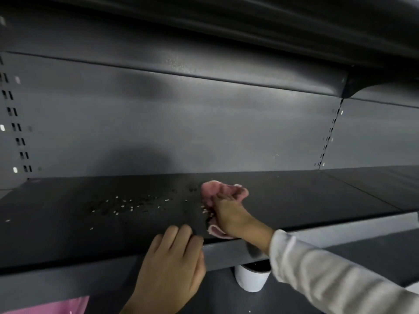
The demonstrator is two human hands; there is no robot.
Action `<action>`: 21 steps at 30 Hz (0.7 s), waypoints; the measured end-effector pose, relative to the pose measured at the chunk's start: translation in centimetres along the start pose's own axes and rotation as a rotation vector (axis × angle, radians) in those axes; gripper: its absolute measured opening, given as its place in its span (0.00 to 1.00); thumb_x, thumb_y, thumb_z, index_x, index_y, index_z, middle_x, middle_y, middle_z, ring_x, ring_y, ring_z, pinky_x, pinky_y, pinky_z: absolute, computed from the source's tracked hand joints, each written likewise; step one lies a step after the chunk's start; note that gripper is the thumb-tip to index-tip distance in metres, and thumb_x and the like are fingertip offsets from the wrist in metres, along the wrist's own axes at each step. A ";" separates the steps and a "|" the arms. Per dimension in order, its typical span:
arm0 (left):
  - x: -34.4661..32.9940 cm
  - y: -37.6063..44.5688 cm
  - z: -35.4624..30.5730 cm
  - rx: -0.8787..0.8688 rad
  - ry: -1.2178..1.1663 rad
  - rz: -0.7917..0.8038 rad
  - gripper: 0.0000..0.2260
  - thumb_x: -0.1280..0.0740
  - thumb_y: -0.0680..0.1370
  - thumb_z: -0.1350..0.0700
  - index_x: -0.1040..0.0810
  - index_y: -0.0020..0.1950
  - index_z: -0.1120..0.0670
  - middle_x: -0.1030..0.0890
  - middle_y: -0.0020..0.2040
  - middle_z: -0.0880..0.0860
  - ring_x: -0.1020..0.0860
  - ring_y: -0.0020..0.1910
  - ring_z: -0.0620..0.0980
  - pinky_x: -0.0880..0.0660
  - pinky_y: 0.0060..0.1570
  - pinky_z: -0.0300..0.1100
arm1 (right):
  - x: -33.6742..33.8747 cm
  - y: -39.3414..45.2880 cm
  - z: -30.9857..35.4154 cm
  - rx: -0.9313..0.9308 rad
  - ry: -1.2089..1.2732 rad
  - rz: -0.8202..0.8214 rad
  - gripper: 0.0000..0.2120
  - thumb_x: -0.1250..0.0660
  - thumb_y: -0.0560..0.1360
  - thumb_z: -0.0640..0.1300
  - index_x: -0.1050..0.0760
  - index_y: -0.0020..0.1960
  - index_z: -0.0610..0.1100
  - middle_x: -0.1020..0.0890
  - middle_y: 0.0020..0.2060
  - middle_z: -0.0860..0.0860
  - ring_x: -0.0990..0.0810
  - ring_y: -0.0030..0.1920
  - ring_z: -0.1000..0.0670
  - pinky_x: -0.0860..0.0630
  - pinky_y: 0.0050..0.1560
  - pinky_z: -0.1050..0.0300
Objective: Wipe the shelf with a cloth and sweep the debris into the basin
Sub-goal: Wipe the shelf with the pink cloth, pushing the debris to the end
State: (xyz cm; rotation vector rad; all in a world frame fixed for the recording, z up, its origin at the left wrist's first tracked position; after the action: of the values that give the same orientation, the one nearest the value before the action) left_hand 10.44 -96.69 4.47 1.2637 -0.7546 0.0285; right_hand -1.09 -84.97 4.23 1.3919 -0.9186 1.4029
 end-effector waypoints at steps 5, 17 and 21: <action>0.9 -0.1 1.7 0.001 0.051 0.005 0.12 0.41 0.67 0.53 0.19 0.34 0.56 0.21 0.34 0.54 0.35 0.39 0.51 0.39 0.35 0.43 | 4.0 1.5 -0.9 0.102 0.275 -0.219 0.18 0.44 0.75 0.32 0.27 0.63 0.42 0.21 0.59 0.46 0.20 0.54 0.54 0.25 0.56 0.63; 1.0 -0.7 3.1 0.038 0.184 -0.077 0.14 0.41 0.70 0.55 0.22 0.26 0.53 0.22 0.29 0.53 0.35 0.36 0.50 0.36 0.35 0.40 | -0.1 6.4 -13.1 -0.066 -0.071 0.009 0.23 0.39 0.74 0.43 0.37 0.69 0.43 0.30 0.68 0.44 0.30 0.67 0.45 0.29 0.61 0.57; 1.3 -0.3 2.9 0.021 0.218 -0.078 0.15 0.42 0.70 0.57 0.23 0.26 0.54 0.22 0.28 0.53 0.36 0.36 0.51 0.37 0.34 0.40 | -0.1 6.1 -0.9 0.284 0.213 -0.007 0.18 0.41 0.76 0.38 0.31 0.66 0.45 0.29 0.68 0.48 0.30 0.67 0.47 0.34 0.68 0.53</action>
State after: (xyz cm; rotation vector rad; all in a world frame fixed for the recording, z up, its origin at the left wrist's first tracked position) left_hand 10.10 -99.82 5.15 1.2851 -0.5186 0.1095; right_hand -7.19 -85.91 4.64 1.4146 -0.5923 1.6886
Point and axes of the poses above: each hand's wrist, its own y-axis towards the middle knuckle, its own x-axis out of the back of the hand, z = x × y, the point moved 5 cm from there along y, towards the middle knuckle
